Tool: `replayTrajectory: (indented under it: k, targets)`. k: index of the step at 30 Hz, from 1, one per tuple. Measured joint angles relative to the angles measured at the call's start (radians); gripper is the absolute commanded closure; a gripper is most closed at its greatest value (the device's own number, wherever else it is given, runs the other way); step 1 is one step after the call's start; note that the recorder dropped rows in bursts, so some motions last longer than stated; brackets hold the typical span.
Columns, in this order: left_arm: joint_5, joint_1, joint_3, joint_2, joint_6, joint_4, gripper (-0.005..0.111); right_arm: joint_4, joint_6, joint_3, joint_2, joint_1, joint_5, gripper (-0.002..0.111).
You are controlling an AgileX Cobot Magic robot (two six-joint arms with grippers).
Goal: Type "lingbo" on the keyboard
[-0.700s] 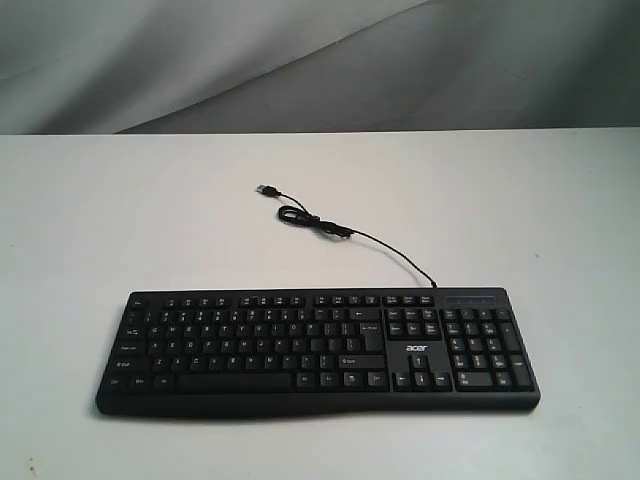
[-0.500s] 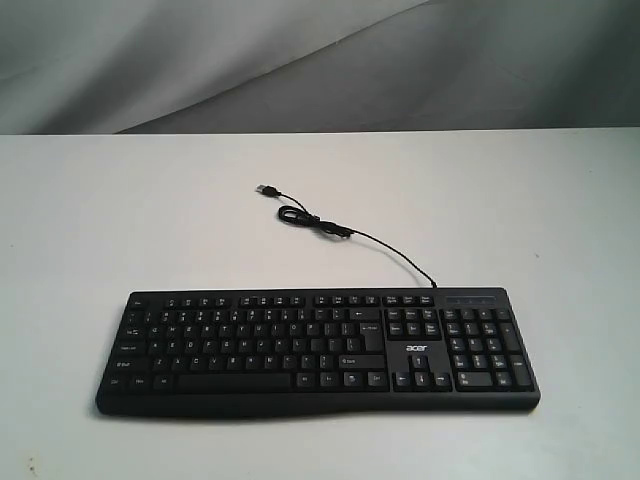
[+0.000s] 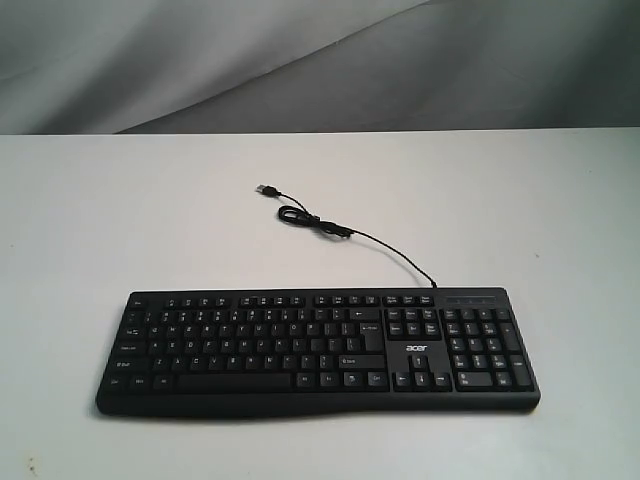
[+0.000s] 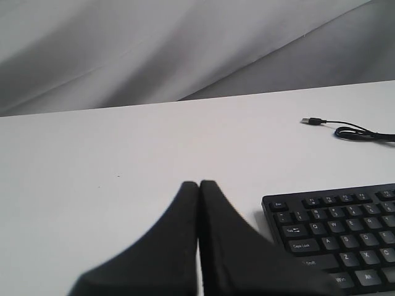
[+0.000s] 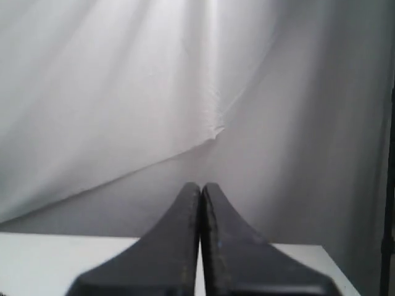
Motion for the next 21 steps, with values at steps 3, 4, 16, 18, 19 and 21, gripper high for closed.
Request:
replayTrajectory:
  k: [3,4,16,18,19,21]
  targets:
    - [0.0,0.0,0.0,0.0,0.0,0.0,0.106,0.002,0.0,0.0,-0.001,0.0,-0.093,0.108]
    - [0.0,0.0,0.0,0.0,0.0,0.0,0.106,0.007,0.009,0.0,-0.001,0.0,-0.114,0.108]
    - [0.0,0.0,0.0,0.0,0.0,0.0,0.106,0.02,0.049,-0.336,0.113,0.0,0.137,0.108]
    - [0.0,0.0,0.0,0.0,0.0,0.0,0.106,0.02,0.049,-0.412,0.188,0.0,0.191,0.108]
    - [0.0,0.0,0.0,0.0,0.0,0.0,0.106,0.02,0.049,-0.452,0.232,0.0,0.218,0.108]
    - [0.0,0.0,0.0,0.0,0.0,0.0,0.106,0.031,0.049,-0.517,0.315,0.0,0.274,0.108]
